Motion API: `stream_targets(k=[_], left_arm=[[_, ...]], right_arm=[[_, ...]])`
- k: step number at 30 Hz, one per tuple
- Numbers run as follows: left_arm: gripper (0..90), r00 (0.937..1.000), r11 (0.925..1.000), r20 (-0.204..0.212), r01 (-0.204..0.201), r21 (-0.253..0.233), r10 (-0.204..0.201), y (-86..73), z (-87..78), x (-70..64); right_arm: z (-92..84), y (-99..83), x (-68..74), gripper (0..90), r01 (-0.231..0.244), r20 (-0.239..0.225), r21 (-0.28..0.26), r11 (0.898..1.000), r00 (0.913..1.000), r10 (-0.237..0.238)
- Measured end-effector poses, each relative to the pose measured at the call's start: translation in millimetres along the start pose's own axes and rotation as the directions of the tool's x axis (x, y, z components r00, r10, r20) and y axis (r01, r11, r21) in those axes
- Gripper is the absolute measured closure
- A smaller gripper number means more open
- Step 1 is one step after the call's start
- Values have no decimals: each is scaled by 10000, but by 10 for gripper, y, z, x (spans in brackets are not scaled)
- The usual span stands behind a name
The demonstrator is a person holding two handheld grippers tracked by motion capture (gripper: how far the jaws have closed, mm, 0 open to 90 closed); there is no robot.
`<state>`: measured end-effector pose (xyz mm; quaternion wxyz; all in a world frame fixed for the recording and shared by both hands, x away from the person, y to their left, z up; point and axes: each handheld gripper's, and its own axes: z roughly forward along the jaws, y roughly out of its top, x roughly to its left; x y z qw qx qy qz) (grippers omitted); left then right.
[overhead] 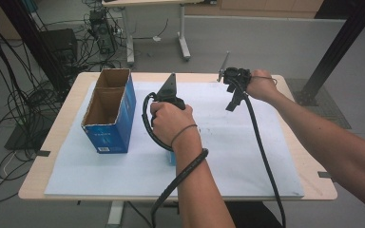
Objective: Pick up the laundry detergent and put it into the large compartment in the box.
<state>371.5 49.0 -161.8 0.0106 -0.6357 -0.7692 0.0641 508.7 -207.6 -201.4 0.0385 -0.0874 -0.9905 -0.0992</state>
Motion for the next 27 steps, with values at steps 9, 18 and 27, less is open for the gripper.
stream_targets(k=[9,18,27], left_arm=[[370,9954,9951,-170,-948,-272,944,-115,-312,-65],[371,9829,9818,-90,-1842,-462,1839,-229,-657,-170],[371,9644,9623,-56,-2643,-639,2645,-314,-890,-192]], right_arm=[[-27,20,57,38,14,116,71,10000,9999,-15],[-51,43,132,38,62,275,74,10000,9996,-64],[-70,114,212,38,-131,544,341,9993,9985,113]])
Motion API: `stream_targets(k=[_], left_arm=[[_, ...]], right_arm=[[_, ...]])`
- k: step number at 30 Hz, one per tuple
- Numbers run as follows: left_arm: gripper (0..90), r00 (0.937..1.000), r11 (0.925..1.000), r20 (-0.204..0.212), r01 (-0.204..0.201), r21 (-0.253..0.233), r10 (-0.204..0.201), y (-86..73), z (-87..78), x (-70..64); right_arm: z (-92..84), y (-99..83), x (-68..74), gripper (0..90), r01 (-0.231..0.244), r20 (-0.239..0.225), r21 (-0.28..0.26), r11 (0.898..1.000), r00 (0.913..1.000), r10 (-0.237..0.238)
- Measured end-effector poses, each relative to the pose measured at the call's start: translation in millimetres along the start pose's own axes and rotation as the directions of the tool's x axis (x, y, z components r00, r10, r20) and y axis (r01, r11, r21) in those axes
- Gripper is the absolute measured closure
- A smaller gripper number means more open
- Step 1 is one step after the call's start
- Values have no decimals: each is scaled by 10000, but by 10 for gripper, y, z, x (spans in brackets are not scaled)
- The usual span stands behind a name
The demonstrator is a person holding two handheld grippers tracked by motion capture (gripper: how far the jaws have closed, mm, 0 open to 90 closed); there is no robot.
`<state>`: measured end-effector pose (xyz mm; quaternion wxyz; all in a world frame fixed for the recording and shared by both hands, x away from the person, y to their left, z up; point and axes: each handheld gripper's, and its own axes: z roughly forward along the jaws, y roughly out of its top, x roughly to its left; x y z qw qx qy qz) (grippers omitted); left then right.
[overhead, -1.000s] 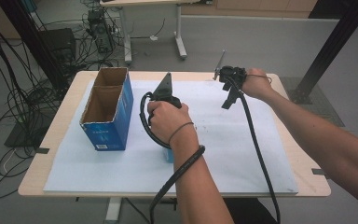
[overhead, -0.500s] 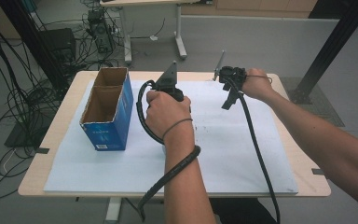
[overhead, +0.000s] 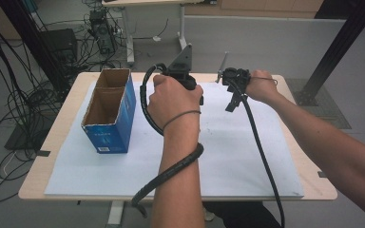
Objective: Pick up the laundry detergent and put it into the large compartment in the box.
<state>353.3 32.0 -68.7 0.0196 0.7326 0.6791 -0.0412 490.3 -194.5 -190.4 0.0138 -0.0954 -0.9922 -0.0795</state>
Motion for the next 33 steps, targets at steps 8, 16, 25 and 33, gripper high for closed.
stream_targets(k=[8,16,25,33], left_arm=[[371,9994,9995,-134,-307,-87,306,-5,-80,18],[372,9978,9979,-154,-639,-74,638,21,-156,70],[372,9949,9950,-146,-995,-11,994,46,-245,113],[372,9921,9921,-107,-1251,-44,1251,45,-447,98]], right_arm=[[-75,-19,82,36,-211,176,-85,9997,9996,212],[-104,-41,112,38,-493,279,-110,9987,9984,496],[-98,8,131,38,-641,391,-84,9979,9972,644],[-82,58,151,38,-629,420,-75,9980,9971,632]])
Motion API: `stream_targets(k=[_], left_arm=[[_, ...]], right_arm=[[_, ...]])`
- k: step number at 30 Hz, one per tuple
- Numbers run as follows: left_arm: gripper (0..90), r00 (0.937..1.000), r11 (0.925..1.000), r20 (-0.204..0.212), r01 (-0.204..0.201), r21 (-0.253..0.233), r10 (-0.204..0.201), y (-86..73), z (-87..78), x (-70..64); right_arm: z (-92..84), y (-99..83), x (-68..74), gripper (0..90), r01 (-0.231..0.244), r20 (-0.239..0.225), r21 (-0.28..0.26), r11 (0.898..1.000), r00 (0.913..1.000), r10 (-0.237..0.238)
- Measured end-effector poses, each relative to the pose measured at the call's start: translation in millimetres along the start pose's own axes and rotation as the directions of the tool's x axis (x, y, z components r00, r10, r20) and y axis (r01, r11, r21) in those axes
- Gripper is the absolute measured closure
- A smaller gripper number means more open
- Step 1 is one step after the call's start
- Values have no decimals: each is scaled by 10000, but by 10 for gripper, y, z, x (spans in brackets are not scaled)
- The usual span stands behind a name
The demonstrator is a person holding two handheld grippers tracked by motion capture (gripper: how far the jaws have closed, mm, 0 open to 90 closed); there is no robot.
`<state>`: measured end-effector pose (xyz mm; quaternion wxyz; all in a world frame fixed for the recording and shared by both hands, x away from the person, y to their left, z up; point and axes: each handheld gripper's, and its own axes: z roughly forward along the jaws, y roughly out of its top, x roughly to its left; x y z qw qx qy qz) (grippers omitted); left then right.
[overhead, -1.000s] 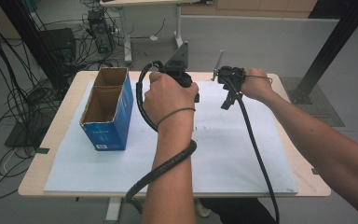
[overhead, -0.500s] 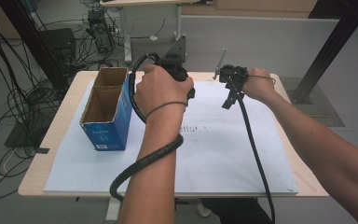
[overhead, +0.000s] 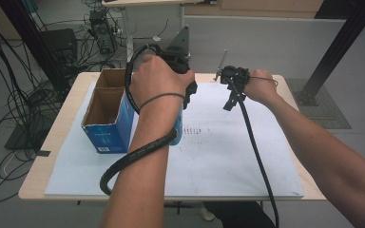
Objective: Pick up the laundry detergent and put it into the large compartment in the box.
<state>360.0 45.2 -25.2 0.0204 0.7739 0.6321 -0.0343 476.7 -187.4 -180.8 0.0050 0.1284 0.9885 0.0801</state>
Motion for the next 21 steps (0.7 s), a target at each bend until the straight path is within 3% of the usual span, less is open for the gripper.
stream_targets(k=[10,21], left_arm=[[372,9986,9985,71,-519,-195,521,34,-240,-39],[372,9990,9986,109,-438,-302,441,21,-285,47]], right_arm=[[0,-18,-10,40,-86,33,64,9999,10000,86],[-11,-130,7,38,-385,44,-149,9991,9992,385]])
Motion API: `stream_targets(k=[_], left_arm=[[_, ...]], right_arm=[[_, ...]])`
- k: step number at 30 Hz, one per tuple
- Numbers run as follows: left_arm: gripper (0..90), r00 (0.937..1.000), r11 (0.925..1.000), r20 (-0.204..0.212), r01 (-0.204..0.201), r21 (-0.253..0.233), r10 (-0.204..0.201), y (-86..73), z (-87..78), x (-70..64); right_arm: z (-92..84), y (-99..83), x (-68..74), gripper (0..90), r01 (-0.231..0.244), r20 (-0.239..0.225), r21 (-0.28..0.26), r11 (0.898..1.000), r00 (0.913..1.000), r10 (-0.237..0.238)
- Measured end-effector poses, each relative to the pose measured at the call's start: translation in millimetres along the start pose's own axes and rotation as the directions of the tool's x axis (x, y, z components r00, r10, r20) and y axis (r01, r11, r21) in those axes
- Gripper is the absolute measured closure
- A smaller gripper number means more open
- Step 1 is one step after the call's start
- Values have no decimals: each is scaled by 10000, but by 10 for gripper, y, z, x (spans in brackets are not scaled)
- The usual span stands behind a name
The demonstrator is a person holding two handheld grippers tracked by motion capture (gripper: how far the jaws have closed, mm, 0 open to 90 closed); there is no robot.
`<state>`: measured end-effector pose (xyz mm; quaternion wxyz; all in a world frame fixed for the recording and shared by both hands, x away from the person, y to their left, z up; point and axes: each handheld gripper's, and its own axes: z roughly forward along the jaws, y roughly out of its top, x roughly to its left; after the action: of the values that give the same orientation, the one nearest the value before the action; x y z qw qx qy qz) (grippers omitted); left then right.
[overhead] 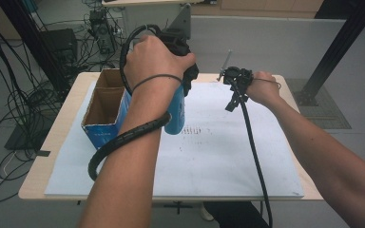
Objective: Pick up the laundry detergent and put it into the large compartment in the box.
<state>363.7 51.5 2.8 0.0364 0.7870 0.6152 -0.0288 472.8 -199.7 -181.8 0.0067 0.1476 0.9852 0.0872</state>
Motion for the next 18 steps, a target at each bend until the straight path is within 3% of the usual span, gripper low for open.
stream_targets(k=[7,18], left_arm=[[373,10000,10000,-35,3,51,-3,24,-34,99],[373,9999,9998,35,169,-62,-169,74,-24,460]], right_arm=[[-2,-38,20,37,-12,-28,-183,9998,10000,12],[42,-73,-8,37,-349,-160,-261,9991,9993,345]])
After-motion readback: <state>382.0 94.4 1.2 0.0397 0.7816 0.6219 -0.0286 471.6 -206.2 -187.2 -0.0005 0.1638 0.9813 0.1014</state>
